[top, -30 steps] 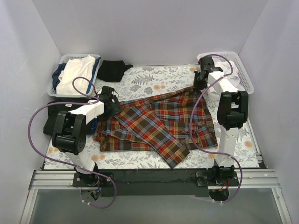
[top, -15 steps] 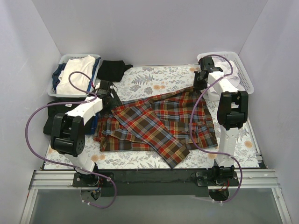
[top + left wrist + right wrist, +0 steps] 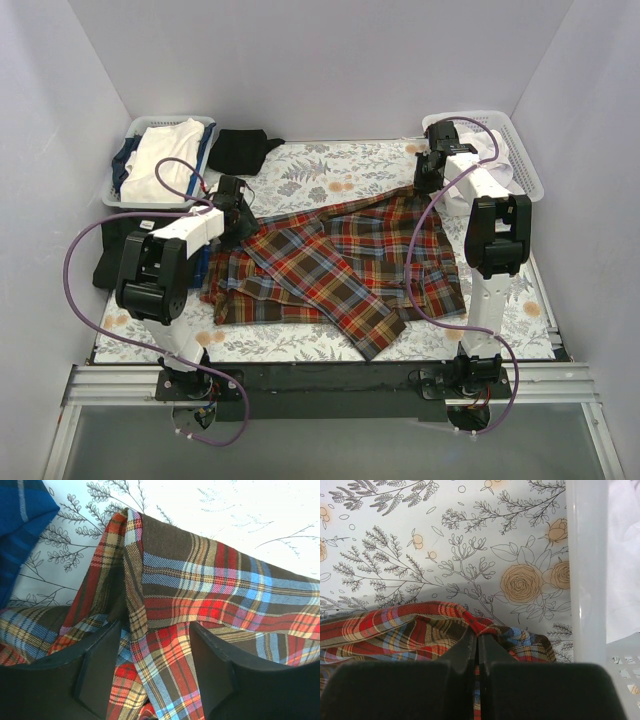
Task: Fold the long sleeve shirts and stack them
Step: Fold the shirt
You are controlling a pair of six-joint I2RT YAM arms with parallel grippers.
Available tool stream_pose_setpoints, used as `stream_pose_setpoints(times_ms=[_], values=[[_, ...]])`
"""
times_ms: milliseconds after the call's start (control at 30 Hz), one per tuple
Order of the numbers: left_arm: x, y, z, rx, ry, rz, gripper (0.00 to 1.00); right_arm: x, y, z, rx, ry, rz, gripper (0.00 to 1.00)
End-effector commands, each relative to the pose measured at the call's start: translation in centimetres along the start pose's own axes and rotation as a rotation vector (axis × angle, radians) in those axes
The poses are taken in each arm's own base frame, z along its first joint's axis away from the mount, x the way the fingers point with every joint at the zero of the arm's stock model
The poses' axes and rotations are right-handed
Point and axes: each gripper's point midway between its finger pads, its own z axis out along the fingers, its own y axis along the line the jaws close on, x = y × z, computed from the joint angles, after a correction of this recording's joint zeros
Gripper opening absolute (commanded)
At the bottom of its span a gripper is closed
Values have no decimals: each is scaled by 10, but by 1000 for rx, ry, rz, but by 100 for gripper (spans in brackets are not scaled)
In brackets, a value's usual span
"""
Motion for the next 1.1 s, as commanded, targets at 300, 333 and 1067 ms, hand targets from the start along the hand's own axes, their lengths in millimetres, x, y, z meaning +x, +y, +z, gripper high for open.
stream_pose_setpoints(times_ms=[300,333,1067], values=[[-29,-17,-14,44,-70,-16,5,-7,-1,-13,6,-22,7,1],[-31,-17,-18,43,-73,-16,0,-6,-2,-16,10,-23,10,1],[-92,-5,-122,49,-334,-111,0,-15,4,-56,-98,-77,22,1]])
